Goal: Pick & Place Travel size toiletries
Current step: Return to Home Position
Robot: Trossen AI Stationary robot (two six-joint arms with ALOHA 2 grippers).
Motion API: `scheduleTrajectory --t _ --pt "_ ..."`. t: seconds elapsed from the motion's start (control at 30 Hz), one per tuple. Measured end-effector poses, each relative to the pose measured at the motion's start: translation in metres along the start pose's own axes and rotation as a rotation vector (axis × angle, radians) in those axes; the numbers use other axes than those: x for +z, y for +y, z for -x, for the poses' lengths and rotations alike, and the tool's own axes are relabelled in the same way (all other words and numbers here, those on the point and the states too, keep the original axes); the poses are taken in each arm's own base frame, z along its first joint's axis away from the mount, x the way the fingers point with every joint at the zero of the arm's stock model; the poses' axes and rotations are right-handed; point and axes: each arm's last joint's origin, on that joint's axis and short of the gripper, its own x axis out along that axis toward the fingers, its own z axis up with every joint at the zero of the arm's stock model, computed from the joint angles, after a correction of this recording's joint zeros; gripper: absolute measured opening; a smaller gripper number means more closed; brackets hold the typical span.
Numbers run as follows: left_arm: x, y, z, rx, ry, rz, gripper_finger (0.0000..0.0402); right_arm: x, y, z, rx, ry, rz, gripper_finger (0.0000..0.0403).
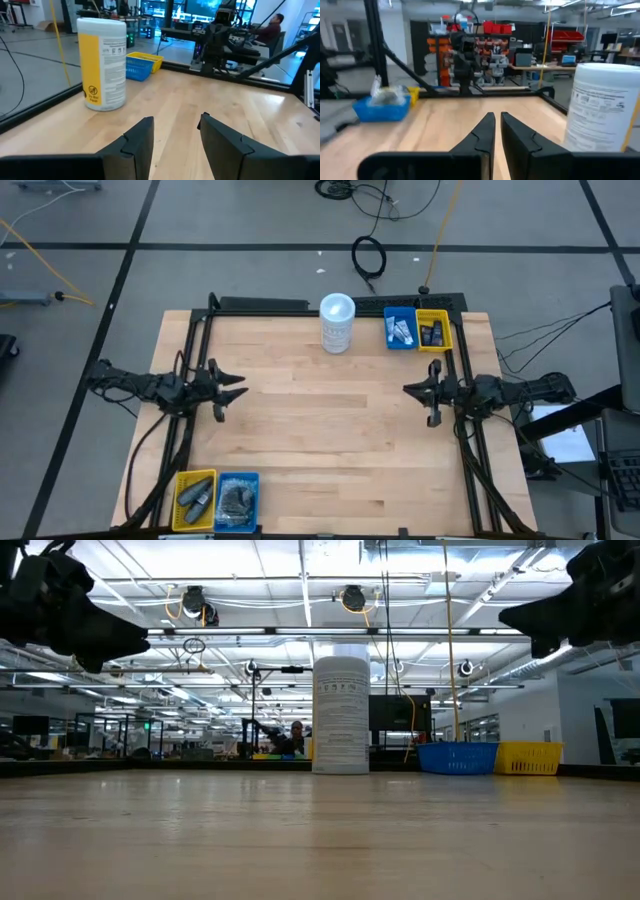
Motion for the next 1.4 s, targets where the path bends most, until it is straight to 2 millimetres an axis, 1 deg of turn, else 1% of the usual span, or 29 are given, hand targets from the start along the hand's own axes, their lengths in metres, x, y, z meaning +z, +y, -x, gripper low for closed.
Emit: scheduleTrajectory --t 0.17,1.4 --pt "0.0000 0.0000 0.0000 -0.001 0.000 0.000 0.0159 0.0018 -0.0003 0.0000 -0.010 -0.018 0.093 0.0023" --pt "0.0003 -0.0001 0.0000 -0.002 -0.001 -0.006 0.0159 0.0022 -0.0002 -0.0001 -0.005 -0.026 0.099 0.0023"
